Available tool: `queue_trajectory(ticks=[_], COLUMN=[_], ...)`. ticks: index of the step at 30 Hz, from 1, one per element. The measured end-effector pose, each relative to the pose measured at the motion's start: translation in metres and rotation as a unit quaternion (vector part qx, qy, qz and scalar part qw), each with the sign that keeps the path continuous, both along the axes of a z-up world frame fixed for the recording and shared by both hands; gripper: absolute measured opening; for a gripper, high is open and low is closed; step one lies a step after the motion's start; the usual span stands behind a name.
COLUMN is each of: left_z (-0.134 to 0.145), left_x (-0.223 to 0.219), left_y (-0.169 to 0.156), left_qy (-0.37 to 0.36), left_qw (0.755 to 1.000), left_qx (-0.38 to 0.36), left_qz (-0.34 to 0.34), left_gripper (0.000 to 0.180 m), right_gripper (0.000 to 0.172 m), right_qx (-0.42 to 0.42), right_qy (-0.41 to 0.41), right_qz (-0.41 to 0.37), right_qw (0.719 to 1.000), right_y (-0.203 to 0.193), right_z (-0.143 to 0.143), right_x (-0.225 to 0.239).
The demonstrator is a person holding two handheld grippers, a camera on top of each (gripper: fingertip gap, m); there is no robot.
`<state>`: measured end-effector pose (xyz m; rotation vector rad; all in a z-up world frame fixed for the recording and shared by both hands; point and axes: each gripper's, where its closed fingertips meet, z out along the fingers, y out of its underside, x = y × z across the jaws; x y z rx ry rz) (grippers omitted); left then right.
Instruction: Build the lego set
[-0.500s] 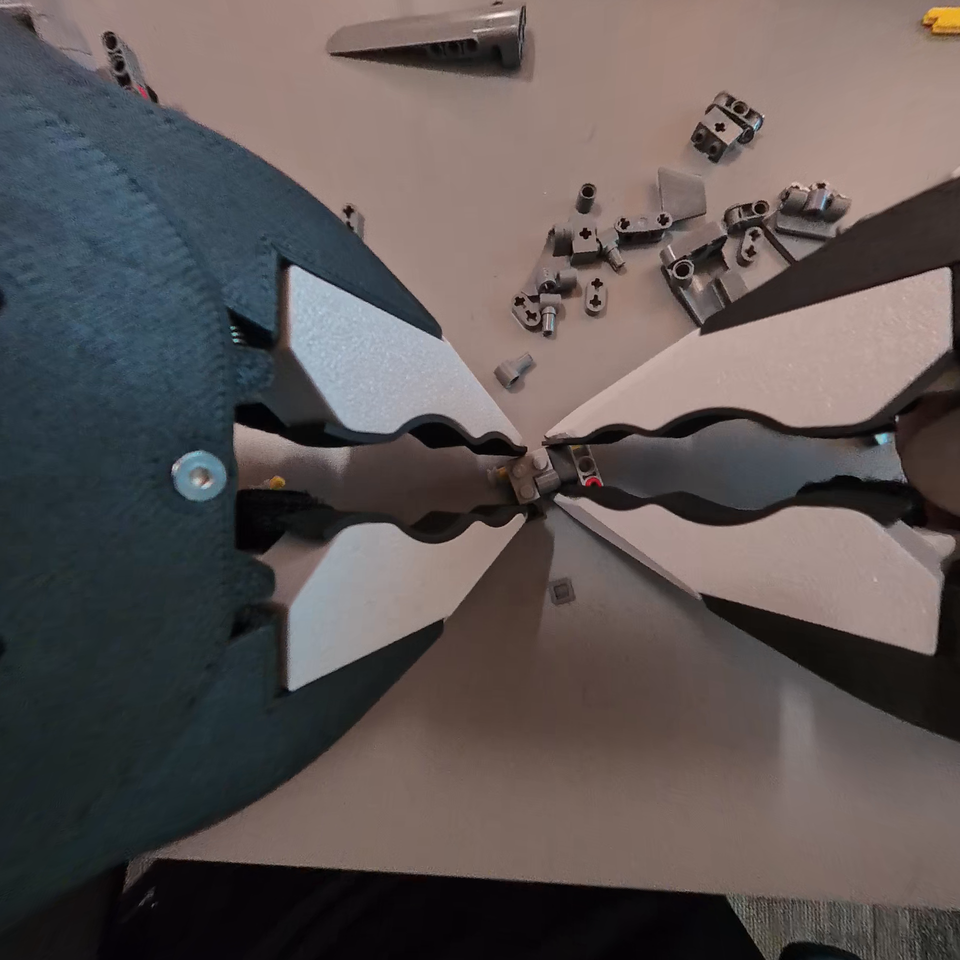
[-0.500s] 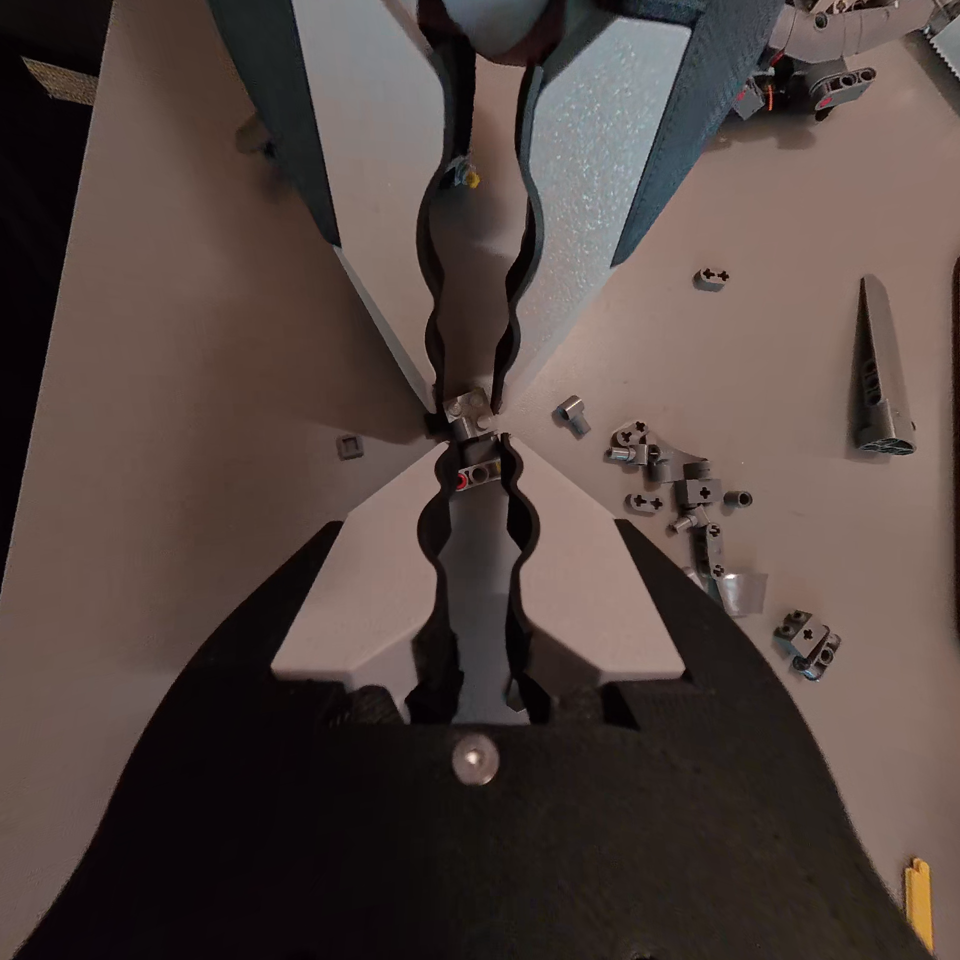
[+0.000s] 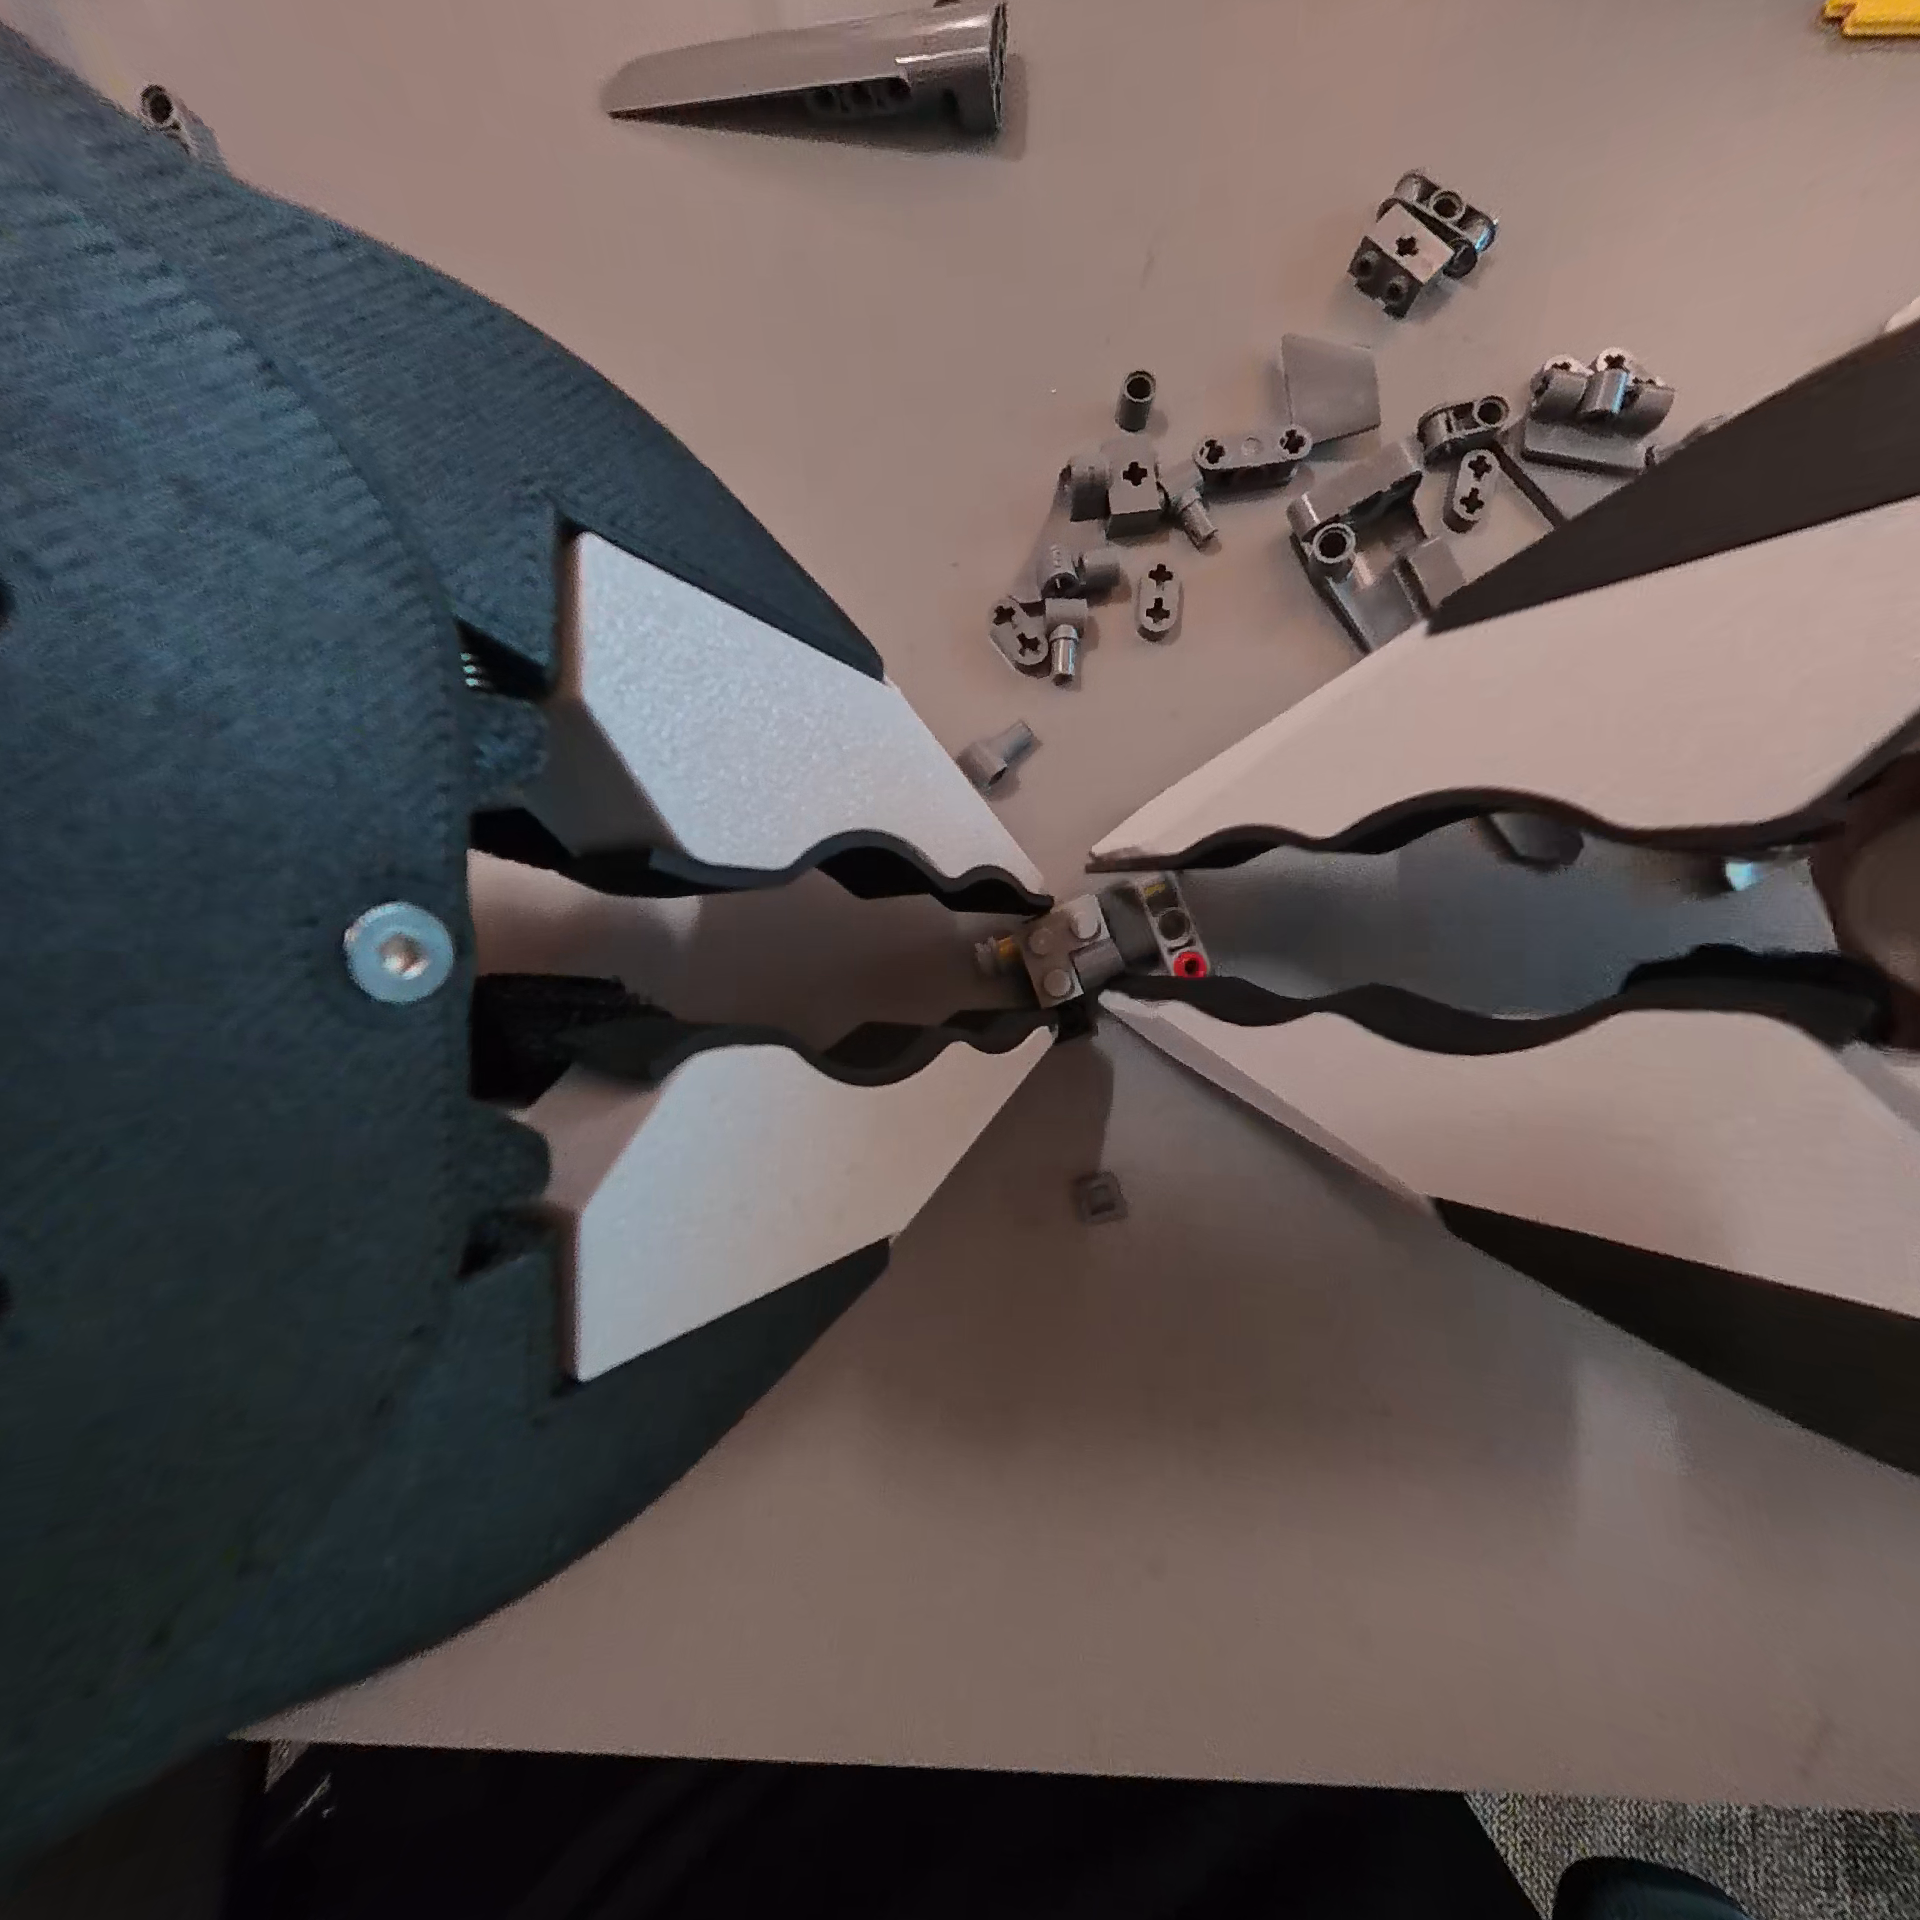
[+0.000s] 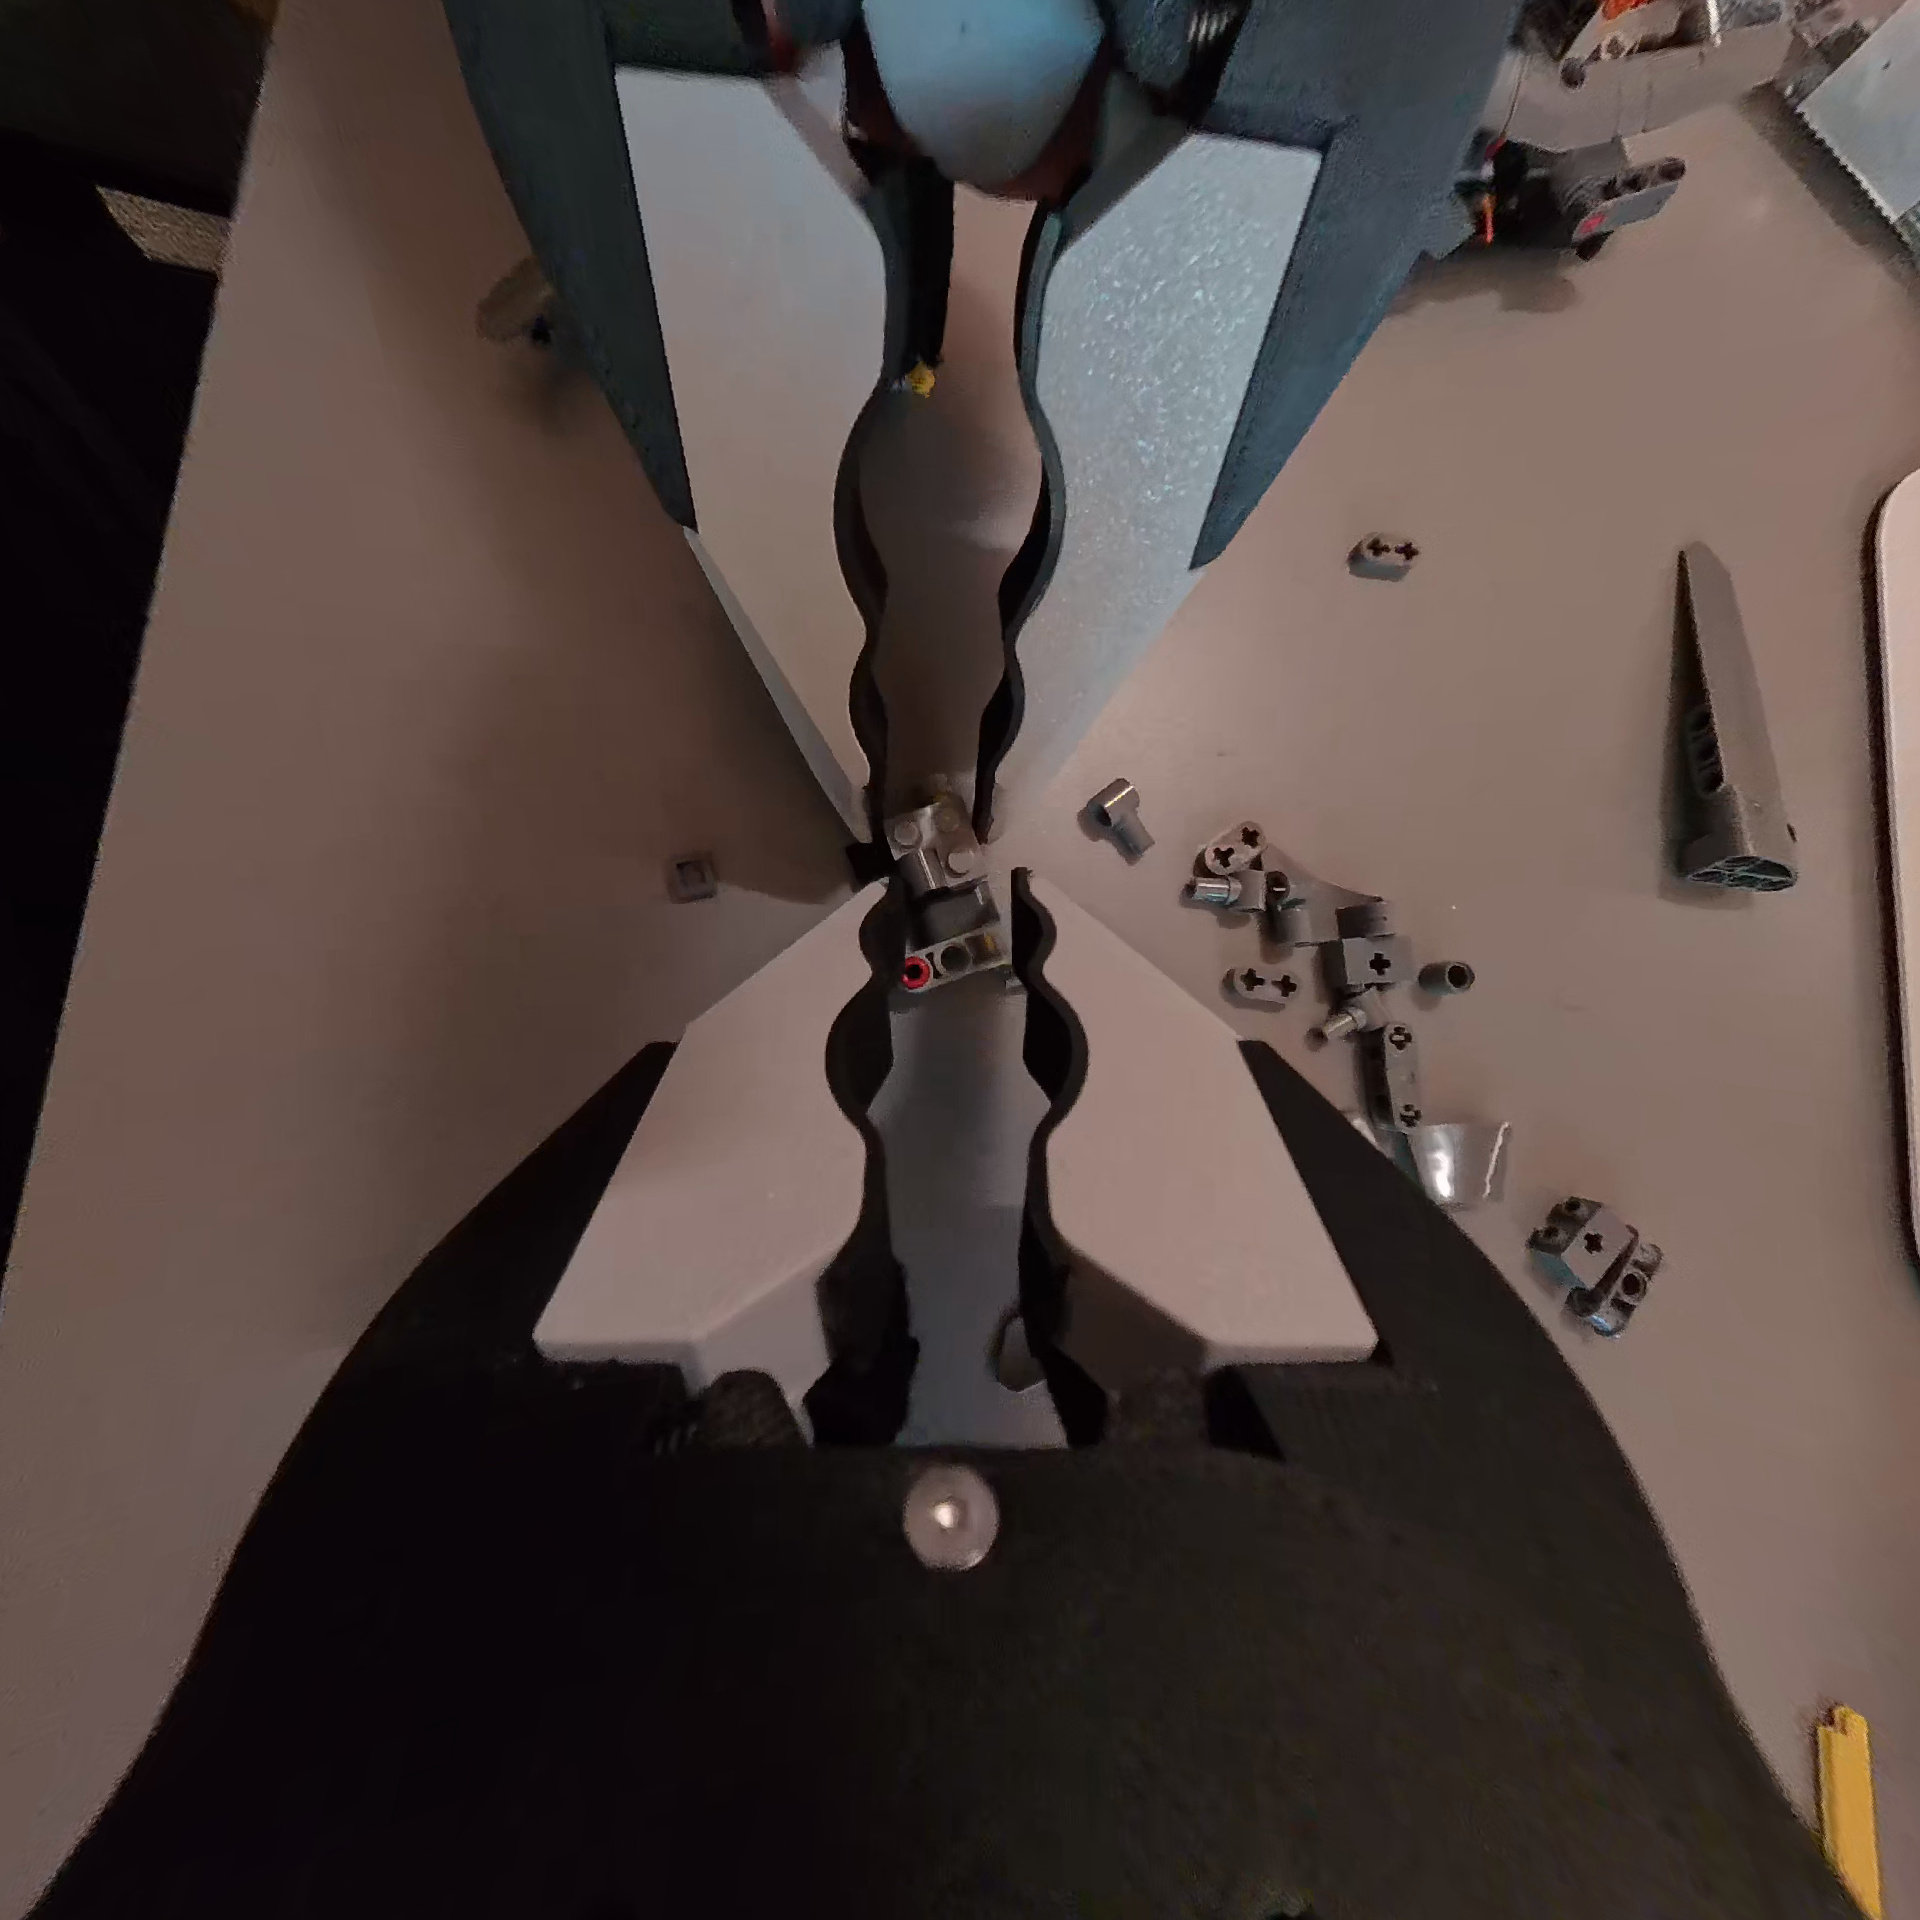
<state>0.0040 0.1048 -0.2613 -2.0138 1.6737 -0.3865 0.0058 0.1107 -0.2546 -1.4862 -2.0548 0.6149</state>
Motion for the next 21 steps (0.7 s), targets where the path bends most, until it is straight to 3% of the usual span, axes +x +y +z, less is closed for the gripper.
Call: queue_trajectory(ticks=[8,21], left_z=[0.0001,0.0], left_x=[0.0018,0.0023], left_y=[0.001,0.0027], left_qy=[0.005,0.014], left_qw=[1.0,1.0], left_qx=[0.006,0.01], left_qz=[-0.006,-0.014], left_gripper=[0.016,0.016], right_gripper=[0.011,0.0], right_qx=[0.006,0.01], right_qy=[0.019,0.014], right_qz=[0.045,0.042], right_qw=[0.999,0.999], right_y=[-0.0082,-0.0067], right_z=[0.0062,0.0041], right_x=[-0.0012,0.0004])
